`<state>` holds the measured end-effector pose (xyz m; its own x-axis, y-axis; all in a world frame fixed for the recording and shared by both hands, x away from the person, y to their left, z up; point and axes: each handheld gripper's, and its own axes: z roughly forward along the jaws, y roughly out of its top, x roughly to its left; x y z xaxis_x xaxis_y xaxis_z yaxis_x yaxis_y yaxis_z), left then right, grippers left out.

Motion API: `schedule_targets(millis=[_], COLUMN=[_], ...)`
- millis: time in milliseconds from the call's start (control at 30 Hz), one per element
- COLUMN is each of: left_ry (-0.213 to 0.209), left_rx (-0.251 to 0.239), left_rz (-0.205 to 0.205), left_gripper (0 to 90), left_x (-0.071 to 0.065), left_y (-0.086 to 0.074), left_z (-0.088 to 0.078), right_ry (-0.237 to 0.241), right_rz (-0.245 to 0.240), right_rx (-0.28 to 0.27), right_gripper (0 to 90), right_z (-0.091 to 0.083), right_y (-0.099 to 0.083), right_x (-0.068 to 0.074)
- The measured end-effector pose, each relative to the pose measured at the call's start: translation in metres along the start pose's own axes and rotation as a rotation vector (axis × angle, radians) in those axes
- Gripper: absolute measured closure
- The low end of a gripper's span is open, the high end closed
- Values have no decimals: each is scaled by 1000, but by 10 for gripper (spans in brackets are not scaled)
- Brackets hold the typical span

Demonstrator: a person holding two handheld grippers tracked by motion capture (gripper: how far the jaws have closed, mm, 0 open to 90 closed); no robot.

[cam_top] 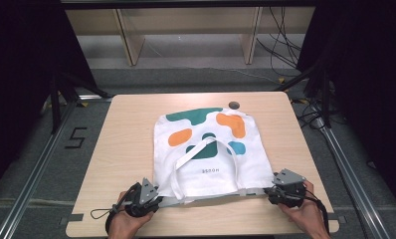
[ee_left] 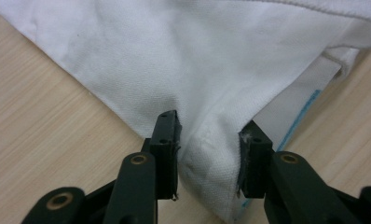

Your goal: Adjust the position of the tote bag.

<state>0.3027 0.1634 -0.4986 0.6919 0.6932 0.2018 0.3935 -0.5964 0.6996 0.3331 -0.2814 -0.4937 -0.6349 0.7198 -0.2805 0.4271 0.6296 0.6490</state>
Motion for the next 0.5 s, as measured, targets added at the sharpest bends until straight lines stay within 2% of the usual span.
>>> schedule_targets(millis=[67,100,167,200,267,300,333,367,400,433,467,500], left_ry=[-7,-2,-1,-1,-6,1,1,4,4,4,12,15], left_rx=[9,-8,-1,0,-18,-15,-15,-8,-21,-21,-20,-30], left_rz=[2,-3,1,4,1,2,2,4,-3,-3,4,-10], left_gripper=[660,663,673,673,679,688,691,691,692,693,694,694], left_x=[2,3,4,5,6,9,9,13,14,14,16,15], left_y=[0,0,0,1,0,0,0,0,-1,-1,-2,-2], left_z=[-1,0,-1,-1,0,-1,-1,-2,-2,-2,-2,-2], right_ry=[-11,-21,-27,-27,-26,-24,-24,2,15,15,25,25], right_rz=[-27,-59,-108,-108,-165,-165,-165,-142,-141,-141,-161,-161], right_rx=[10,8,8,8,3,0,0,6,14,14,17,17], right_gripper=[453,511,676,676,745,781,781,792,796,796,800,800], right_z=[6,9,11,11,8,4,4,1,0,0,-4,-4], right_y=[4,6,8,8,9,8,8,6,5,5,4,4], right_x=[0,0,2,2,3,5,5,8,11,11,17,17])
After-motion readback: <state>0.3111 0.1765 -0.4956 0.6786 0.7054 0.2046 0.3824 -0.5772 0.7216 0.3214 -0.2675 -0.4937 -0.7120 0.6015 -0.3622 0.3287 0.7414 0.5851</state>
